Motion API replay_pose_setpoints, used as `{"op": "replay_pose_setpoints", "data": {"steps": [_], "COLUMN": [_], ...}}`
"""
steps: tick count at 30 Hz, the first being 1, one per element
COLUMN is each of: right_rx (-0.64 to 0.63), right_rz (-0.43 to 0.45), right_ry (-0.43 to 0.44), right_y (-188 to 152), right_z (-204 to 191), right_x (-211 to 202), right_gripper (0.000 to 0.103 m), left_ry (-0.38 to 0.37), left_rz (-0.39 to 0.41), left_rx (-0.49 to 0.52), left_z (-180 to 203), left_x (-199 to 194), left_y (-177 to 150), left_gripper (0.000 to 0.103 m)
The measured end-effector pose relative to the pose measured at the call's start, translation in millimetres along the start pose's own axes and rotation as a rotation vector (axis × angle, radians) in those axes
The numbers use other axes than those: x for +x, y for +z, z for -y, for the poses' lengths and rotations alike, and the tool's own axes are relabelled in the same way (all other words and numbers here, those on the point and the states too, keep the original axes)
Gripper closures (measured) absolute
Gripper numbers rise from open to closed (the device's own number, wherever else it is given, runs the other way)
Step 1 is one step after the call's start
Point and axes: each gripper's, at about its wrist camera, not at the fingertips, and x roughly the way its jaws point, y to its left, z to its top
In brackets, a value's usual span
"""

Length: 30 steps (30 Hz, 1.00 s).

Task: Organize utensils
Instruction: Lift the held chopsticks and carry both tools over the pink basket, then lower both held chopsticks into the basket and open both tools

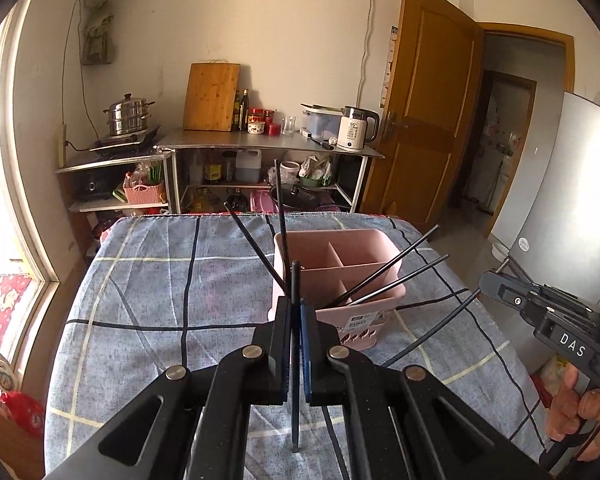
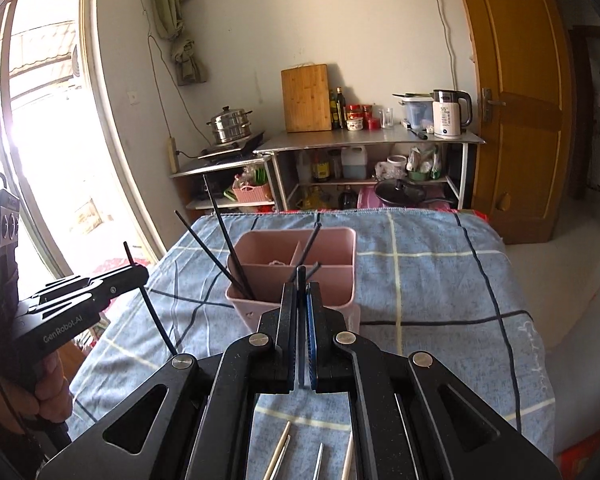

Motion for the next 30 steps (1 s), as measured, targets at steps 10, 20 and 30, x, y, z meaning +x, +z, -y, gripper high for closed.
{"op": "replay_pose_setpoints", "data": {"steps": [10,20,30], "right_rx": [0.003,0.007,-0.007], "right_rz": [-0.016,0.001,0.048], "right_ry": [-0.002,0.004,0.037], "right_y": [-10,-8,9], "right_z": [4,9,3], "right_x": [-13,-23,-36], "right_gripper": [0.099,0.099,0.099], "left_ry": [0.014,-0.006,-0.044], "left_rz": [-0.019,-0.036,-0.009], "left_rx": [0.010,-0.018,-0.033], "left_z": [0,-1,3], "left_x": [-20,-31,-43], "left_y": [-7,-4,19], "left_gripper": [0.099,0.099,0.099]}}
